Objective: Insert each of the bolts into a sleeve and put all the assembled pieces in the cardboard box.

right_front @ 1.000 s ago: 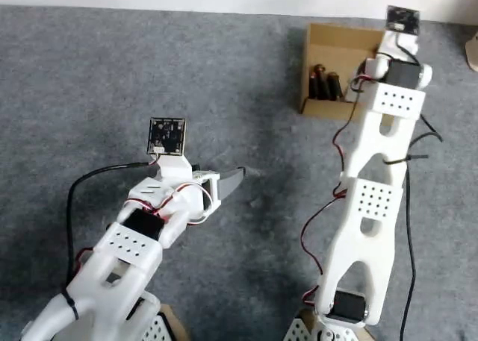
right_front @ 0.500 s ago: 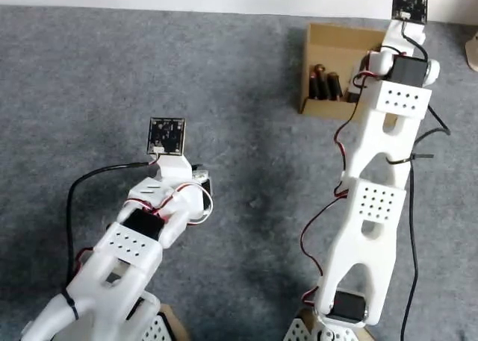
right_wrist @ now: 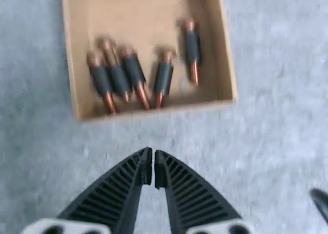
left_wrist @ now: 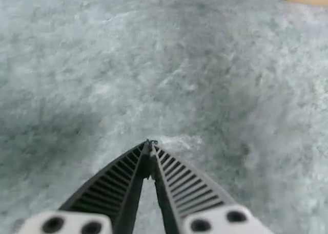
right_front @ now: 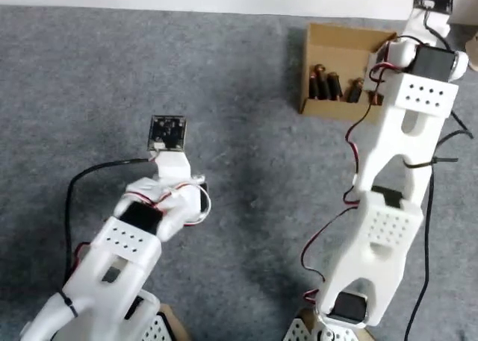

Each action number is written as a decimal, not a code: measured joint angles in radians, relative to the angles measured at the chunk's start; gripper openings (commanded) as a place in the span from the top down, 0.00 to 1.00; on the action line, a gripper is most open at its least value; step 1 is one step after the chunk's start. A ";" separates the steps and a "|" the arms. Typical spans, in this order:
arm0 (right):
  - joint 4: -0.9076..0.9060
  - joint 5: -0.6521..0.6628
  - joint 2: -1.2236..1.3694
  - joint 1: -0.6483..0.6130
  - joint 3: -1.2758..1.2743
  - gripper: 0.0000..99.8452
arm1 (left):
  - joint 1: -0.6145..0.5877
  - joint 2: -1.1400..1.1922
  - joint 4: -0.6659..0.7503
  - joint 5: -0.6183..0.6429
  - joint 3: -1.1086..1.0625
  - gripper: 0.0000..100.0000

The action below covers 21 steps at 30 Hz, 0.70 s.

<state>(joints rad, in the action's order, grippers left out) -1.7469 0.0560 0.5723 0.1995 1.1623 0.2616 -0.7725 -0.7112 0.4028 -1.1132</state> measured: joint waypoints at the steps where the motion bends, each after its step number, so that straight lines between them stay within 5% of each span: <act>1: 0.000 0.000 -0.034 0.000 -0.060 1.00 | -0.014 0.000 -0.028 0.000 0.017 0.99; 13: 0.000 0.074 -0.324 -0.029 -0.582 1.00 | -0.118 0.000 -0.253 0.000 0.052 0.99; 21: 0.000 0.081 -0.477 -0.100 -0.832 0.99 | -0.282 -0.017 -0.270 -0.014 0.052 0.99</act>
<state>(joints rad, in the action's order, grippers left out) -1.7469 0.1373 0.0951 0.0997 0.3307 -0.0207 -0.7894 -0.9812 0.3890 -1.0610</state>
